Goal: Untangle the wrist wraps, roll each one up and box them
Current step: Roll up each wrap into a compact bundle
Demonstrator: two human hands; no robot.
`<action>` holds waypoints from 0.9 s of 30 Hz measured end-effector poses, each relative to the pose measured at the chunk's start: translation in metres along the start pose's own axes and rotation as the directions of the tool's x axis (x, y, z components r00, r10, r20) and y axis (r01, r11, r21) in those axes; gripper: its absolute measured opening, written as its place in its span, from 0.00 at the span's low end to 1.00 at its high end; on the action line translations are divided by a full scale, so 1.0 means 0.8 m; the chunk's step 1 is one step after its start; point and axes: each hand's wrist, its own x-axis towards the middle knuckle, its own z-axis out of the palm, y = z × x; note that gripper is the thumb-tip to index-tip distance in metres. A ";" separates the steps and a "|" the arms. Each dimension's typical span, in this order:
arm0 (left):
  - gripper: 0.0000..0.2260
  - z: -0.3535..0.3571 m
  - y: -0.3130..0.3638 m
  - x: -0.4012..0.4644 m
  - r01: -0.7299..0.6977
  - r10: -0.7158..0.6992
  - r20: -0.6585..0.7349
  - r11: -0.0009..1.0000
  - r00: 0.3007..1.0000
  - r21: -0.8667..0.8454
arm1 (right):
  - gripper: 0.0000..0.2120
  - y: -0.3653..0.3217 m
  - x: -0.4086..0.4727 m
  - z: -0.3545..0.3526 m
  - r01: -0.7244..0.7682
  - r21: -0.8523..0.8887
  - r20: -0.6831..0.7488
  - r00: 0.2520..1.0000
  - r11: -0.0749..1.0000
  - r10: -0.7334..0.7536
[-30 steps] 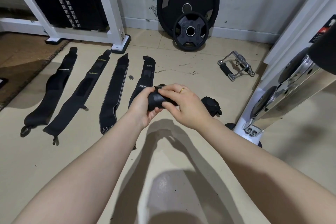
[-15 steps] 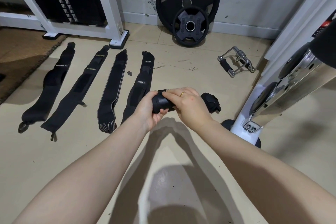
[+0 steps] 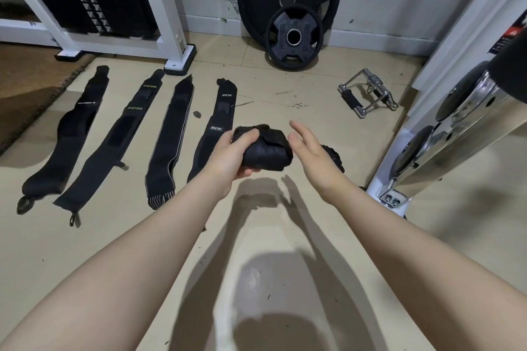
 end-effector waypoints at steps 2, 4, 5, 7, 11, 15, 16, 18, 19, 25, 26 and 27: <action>0.13 0.001 -0.002 0.001 -0.121 0.117 0.053 0.990 0.992 0.078 | 0.34 -0.001 0.010 0.006 -0.256 0.262 0.064 0.967 0.930 0.248; 0.15 0.003 -0.004 0.002 -0.167 0.155 0.124 0.981 0.980 0.095 | 0.30 0.001 0.014 0.007 -0.375 0.398 0.188 0.927 0.838 0.325; 0.16 0.004 -0.004 0.001 -0.167 0.153 0.139 0.982 0.978 0.093 | 0.24 0.000 0.015 0.007 -0.382 0.460 0.236 0.923 0.801 0.305; 0.22 0.007 -0.005 0.000 -0.130 0.120 0.139 0.989 0.983 0.065 | 0.14 0.002 0.019 0.007 -0.338 0.523 0.242 0.939 0.782 0.243; 0.36 0.014 -0.027 0.000 -0.097 0.088 0.138 0.994 0.987 0.058 | 0.07 0.013 0.030 0.017 -0.214 0.444 0.091 0.977 0.870 0.194; 0.32 0.019 -0.050 0.007 -0.138 0.134 0.069 0.988 0.989 0.067 | 0.14 0.026 0.036 0.010 -0.298 0.436 0.207 0.951 0.849 0.228; 0.34 0.021 -0.050 0.008 -0.148 0.143 0.059 0.985 0.988 0.092 | 0.19 0.028 0.036 0.003 -0.341 0.445 0.266 0.933 0.828 0.241; 0.34 0.031 -0.049 0.013 -0.172 0.167 0.044 0.975 0.985 0.144 | 0.23 0.035 0.039 -0.014 -0.365 0.462 0.311 0.920 0.808 0.238; 0.34 0.038 -0.048 0.015 -0.176 0.173 0.034 0.975 0.984 0.138 | 0.23 0.039 0.042 -0.021 -0.351 0.460 0.301 0.926 0.816 0.229; 0.34 0.076 -0.047 0.035 -0.052 0.049 0.042 0.996 0.998 0.069 | 0.21 0.051 0.066 -0.057 -0.323 0.356 0.305 0.927 0.877 0.218; 0.36 0.079 -0.047 0.040 -0.034 0.029 0.051 0.995 0.998 0.097 | 0.21 0.056 0.069 -0.062 -0.360 0.374 0.354 0.907 0.855 0.227; 0.39 0.081 -0.048 0.046 -0.014 0.008 0.044 0.992 0.999 0.127 | 0.20 0.064 0.073 -0.065 -0.398 0.395 0.401 0.886 0.828 0.234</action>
